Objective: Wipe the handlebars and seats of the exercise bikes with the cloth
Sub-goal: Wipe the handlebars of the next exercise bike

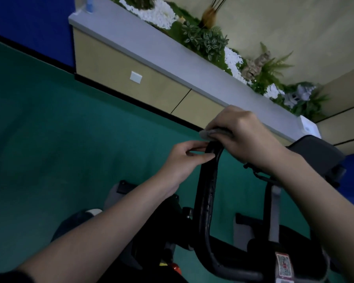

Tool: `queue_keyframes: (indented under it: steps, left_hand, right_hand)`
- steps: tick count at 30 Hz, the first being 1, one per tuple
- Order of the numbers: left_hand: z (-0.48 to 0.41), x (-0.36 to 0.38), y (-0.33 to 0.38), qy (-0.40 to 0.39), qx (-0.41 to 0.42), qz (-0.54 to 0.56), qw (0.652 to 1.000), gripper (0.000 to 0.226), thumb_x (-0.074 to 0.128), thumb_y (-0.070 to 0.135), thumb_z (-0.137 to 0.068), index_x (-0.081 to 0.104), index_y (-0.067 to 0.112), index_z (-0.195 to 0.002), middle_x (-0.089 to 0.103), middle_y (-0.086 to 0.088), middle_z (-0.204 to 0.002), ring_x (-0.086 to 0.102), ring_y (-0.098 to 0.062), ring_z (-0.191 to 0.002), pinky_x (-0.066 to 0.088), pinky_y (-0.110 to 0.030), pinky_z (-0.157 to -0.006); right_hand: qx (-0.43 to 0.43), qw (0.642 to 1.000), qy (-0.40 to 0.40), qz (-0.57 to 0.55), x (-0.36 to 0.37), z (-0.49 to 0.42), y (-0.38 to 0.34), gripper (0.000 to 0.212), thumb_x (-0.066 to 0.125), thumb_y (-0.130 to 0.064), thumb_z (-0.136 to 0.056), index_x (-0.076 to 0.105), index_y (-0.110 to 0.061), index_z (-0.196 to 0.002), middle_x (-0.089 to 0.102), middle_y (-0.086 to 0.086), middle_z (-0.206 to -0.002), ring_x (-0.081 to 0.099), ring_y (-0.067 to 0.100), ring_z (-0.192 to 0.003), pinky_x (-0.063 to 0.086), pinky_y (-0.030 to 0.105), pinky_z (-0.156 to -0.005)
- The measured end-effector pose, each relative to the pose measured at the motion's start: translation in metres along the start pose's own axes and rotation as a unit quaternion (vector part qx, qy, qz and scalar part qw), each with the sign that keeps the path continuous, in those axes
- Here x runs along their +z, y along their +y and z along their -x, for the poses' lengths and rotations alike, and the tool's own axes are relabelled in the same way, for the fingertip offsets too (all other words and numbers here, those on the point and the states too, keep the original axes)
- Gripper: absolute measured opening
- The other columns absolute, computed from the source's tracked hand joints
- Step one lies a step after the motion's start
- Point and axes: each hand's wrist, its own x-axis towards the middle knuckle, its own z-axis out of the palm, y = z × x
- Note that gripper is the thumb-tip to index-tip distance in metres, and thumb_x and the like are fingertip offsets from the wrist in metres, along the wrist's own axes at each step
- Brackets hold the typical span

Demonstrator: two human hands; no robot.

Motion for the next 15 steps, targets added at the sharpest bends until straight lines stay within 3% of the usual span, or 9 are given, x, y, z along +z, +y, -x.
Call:
queue_keyframes:
  steps: [3, 5, 8, 10, 12, 15]
  left_hand:
    - [-0.001, 0.001, -0.006, 0.016, -0.005, 0.031, 0.999, 0.022, 0.077, 0.016, -0.077, 0.071, 0.028, -0.094, 0.072, 0.015, -0.094, 0.065, 0.002, -0.086, 0.047, -0.014, -0.081]
    - [-0.002, 0.002, -0.009, 0.02, -0.009, 0.059, 0.998, 0.022, 0.078, 0.015, -0.076, 0.071, 0.029, -0.091, 0.073, 0.016, -0.091, 0.066, 0.003, -0.085, 0.047, -0.01, -0.074]
    - [-0.004, 0.005, -0.012, 0.027, -0.015, 0.106, 0.994, 0.022, 0.077, 0.006, -0.074, 0.072, 0.023, -0.088, 0.074, 0.012, -0.083, 0.067, -0.002, -0.079, 0.048, -0.01, -0.064]
    - [-0.005, 0.007, -0.013, 0.028, -0.021, 0.132, 0.991, 0.022, 0.076, 0.002, -0.074, 0.072, 0.018, -0.087, 0.073, 0.005, -0.081, 0.067, -0.011, -0.082, 0.049, -0.018, -0.07]
    - [-0.005, 0.007, -0.015, 0.024, -0.025, 0.15, 0.988, 0.022, 0.076, 0.001, -0.073, 0.072, 0.017, -0.086, 0.073, 0.002, -0.082, 0.067, -0.015, -0.085, 0.05, -0.024, -0.079]
    - [-0.005, 0.007, -0.018, 0.019, -0.027, 0.157, 0.987, 0.02, 0.076, 0.003, -0.074, 0.072, 0.019, -0.085, 0.074, 0.004, -0.081, 0.068, -0.012, -0.084, 0.05, -0.026, -0.086]
  right_hand:
    - [-0.013, 1.0, 0.009, 0.001, -0.007, -0.007, 0.004, 0.009, 0.066, -0.009, -0.087, 0.073, -0.004, -0.089, 0.07, 0.007, -0.082, 0.06, 0.024, -0.085, 0.05, 0.035, -0.073]
    - [-0.009, 0.999, 0.005, 0.03, -0.006, -0.009, 0.003, 0.008, 0.065, -0.008, -0.088, 0.072, -0.004, -0.087, 0.069, 0.007, -0.08, 0.058, 0.026, -0.086, 0.05, 0.038, -0.072]
    - [-0.03, 0.995, -0.063, 0.068, 0.005, -0.01, -0.004, 0.011, 0.061, -0.008, -0.089, 0.071, -0.005, -0.085, 0.067, 0.008, -0.078, 0.056, 0.027, -0.087, 0.047, 0.042, -0.071]
    - [-0.028, 0.993, -0.093, 0.065, 0.007, -0.01, -0.005, 0.012, 0.06, -0.01, -0.089, 0.072, -0.007, -0.089, 0.067, 0.009, -0.082, 0.057, 0.025, -0.089, 0.047, 0.038, -0.073]
    - [-0.011, 0.996, -0.07, 0.048, 0.005, -0.011, -0.001, 0.012, 0.061, -0.011, -0.088, 0.072, -0.008, -0.091, 0.067, 0.009, -0.085, 0.058, 0.024, -0.089, 0.047, 0.033, -0.074]
    - [0.002, 0.999, 0.037, 0.029, 0.008, -0.003, 0.0, 0.009, 0.063, -0.008, -0.087, 0.071, -0.005, -0.088, 0.067, 0.009, -0.08, 0.058, 0.025, -0.085, 0.047, 0.031, -0.071]
